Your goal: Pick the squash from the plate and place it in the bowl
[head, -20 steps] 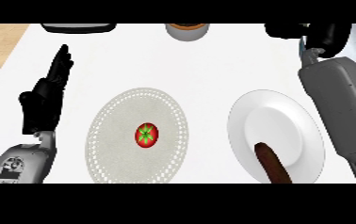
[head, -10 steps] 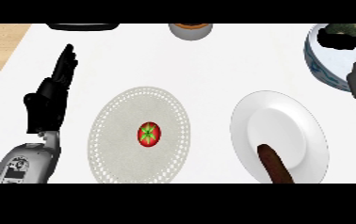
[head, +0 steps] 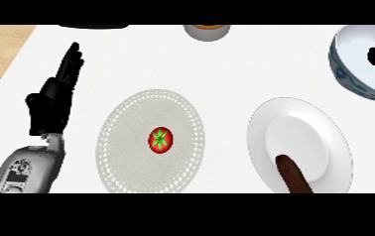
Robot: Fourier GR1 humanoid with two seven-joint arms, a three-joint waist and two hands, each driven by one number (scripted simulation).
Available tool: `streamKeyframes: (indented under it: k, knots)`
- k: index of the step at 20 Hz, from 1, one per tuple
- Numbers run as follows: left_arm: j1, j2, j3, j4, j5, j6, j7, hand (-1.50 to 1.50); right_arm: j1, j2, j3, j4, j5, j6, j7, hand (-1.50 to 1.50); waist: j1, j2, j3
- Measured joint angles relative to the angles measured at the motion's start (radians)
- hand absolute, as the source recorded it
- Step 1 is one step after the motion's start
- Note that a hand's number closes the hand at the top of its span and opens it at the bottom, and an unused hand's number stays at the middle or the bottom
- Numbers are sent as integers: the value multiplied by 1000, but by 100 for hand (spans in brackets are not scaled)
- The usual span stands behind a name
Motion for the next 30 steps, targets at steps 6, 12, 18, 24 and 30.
streamKeyframes:
  k: [6,12,18,24,30]
  knots:
    - [-12,-12,-6,-2,-4,-1,4,0,-13,0,-115,90,-124,85,-139,-150,13,7,3]
    - [7,-13,-4,-6,-8,-2,-8,0,-1,-14,-228,110,-245,173,-346,-150,13,7,4]
    - [-8,-8,10,-14,-4,-9,12,0,3,-30,-331,136,-338,184,-496,-150,6,3,3]
    - [14,-12,22,-2,-12,-11,-3,0,52,-83,-419,155,-436,307,-592,-150,-16,-6,0]
    - [55,-2,52,-5,-7,-26,-28,0,152,-109,-479,111,-535,478,-671,-150,-39,-17,-3]
